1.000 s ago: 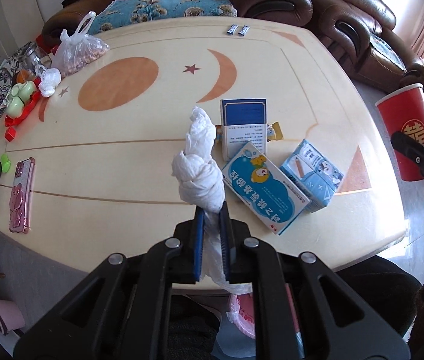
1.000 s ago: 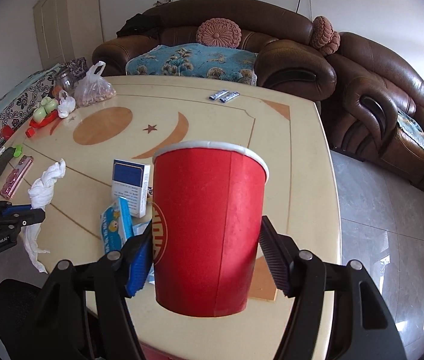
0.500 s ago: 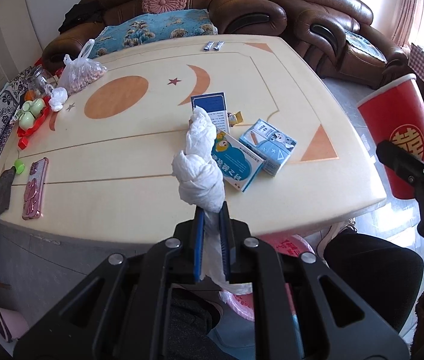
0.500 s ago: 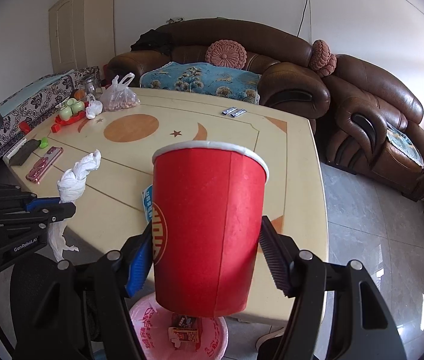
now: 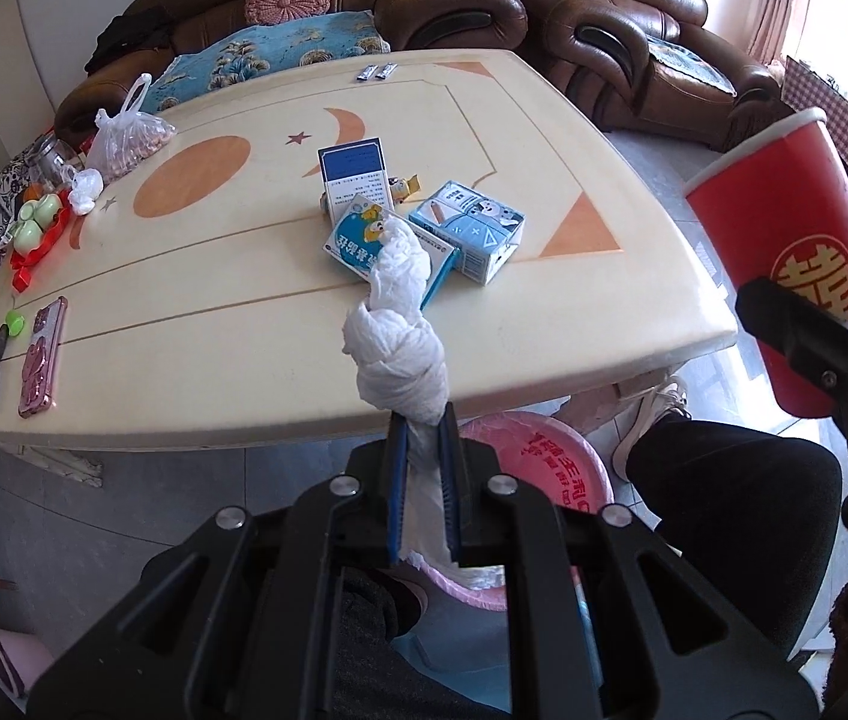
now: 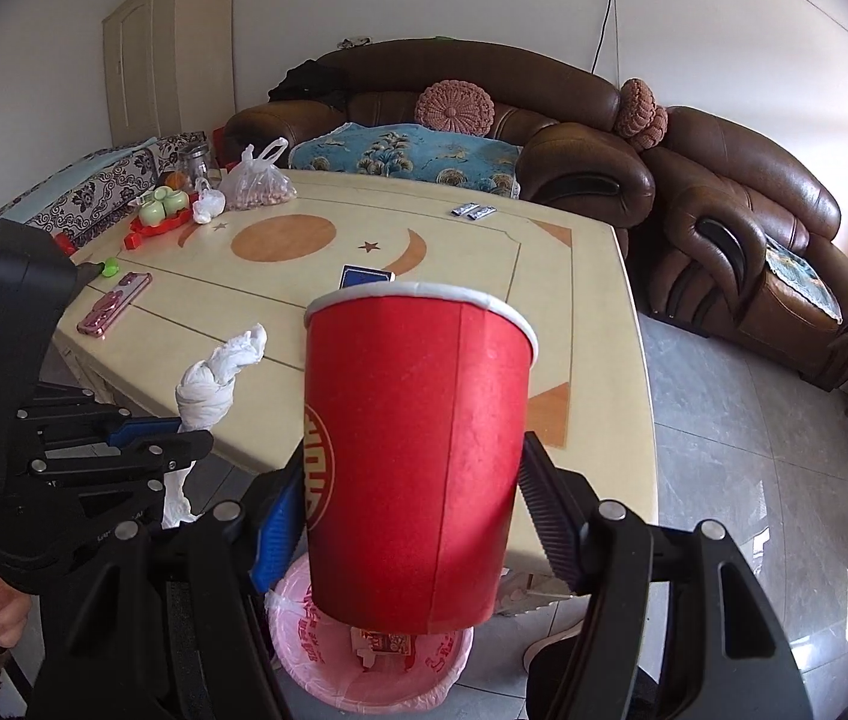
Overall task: Collect trash
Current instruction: 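Lift the tissue and red cup and carry them toward the bin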
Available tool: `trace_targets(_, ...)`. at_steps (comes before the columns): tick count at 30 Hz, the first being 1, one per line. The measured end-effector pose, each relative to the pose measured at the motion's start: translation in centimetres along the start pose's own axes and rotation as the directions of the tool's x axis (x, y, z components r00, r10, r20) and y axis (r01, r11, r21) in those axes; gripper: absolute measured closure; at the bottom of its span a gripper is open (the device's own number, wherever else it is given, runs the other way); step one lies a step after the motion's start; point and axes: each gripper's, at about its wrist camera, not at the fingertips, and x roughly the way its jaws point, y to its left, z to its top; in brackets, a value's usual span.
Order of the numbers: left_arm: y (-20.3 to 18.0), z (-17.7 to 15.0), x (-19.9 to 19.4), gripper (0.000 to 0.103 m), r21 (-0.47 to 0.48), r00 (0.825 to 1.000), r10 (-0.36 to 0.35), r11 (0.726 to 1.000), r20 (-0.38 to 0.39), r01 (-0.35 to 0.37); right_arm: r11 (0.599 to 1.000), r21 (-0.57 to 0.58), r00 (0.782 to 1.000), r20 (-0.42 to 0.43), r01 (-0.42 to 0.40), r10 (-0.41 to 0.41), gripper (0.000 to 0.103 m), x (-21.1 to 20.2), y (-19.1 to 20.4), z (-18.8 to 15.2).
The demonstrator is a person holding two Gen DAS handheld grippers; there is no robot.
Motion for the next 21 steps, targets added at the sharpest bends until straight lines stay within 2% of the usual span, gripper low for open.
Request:
trace_targets(10, -0.4, -2.3, 2.4, 0.092, 0.005, 0.998, -0.057, 0.998, -0.038, 0.057, 0.999, 0.033, 0.998, -0.057, -0.011, 0.013, 0.039, 1.8, 0.5, -3.6)
trace_targets(16, -1.4, -4.2, 5.3, 0.092, 0.011, 0.99, -0.079, 0.997, -0.12, 0.08, 0.998, 0.065, 0.991, -0.13, -0.016, 0.024, 0.039, 4.9, 0.2, -6.1)
trace_targets(21, -2.0, -5.6, 7.2, 0.092, 0.006, 0.984, -0.083, 0.996, -0.16, 0.085, 0.998, 0.062, 0.983, -0.182, 0.008, 0.003, 0.039, 7.2, 0.1, -8.5)
